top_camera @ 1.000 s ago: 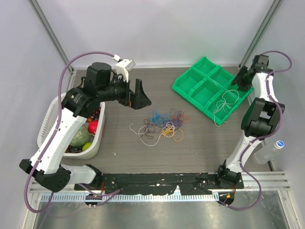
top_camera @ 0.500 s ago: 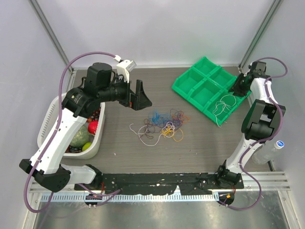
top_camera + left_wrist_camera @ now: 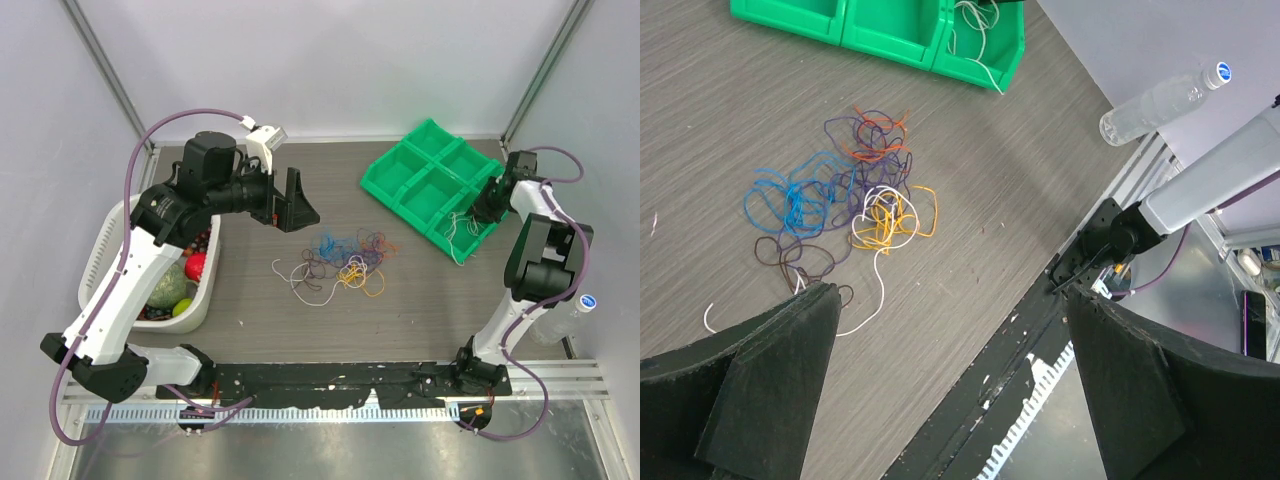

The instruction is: Untangle the cables

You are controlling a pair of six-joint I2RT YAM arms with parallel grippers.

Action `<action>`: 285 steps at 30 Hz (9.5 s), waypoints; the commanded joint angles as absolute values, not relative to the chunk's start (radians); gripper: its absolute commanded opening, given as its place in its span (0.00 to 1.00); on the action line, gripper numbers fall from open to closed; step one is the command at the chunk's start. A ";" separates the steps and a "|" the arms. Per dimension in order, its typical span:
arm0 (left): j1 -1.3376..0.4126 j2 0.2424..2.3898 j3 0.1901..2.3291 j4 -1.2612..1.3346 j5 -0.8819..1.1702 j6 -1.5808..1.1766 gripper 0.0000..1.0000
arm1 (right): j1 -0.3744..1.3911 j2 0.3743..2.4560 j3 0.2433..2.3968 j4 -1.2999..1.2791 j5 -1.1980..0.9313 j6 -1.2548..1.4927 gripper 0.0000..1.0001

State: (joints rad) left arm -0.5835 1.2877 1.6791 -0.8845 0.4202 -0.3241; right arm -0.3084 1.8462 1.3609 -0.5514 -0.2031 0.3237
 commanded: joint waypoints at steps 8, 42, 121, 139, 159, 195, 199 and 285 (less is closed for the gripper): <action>-0.607 1.278 1.677 -0.844 0.457 -0.318 1.00 | -0.244 1.732 1.509 -0.737 0.138 0.443 0.53; -0.629 1.296 1.678 -0.838 0.480 -0.342 1.00 | 0.000 1.597 1.103 -0.695 0.178 0.152 0.39; -0.543 1.664 1.244 -0.652 0.256 -0.365 0.52 | 0.489 1.413 0.942 -0.342 -0.409 0.340 0.47; -0.522 1.700 1.187 -0.632 0.301 -0.318 0.27 | 0.546 1.529 1.051 -0.344 -0.422 0.339 0.45; -0.542 1.192 1.736 -0.933 0.223 -0.509 0.00 | 0.683 1.806 1.106 -0.123 -0.365 0.486 0.45; -0.540 1.350 2.373 -0.650 0.178 -0.578 0.00 | 0.497 1.283 1.103 -0.156 -0.812 0.223 0.63; -0.540 1.359 2.378 -0.658 0.184 -0.583 0.00 | 0.546 1.213 1.028 -0.150 -0.729 0.196 0.64; -0.565 1.009 0.927 -0.893 0.210 -0.753 0.10 | 1.003 1.698 1.167 -0.248 -0.316 0.426 0.04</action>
State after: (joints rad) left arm -0.5625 1.0168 0.9207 -0.9829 0.2504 -0.6842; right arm 1.0103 1.6669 1.1366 -0.2806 -0.4801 0.3267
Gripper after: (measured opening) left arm 0.015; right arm 0.041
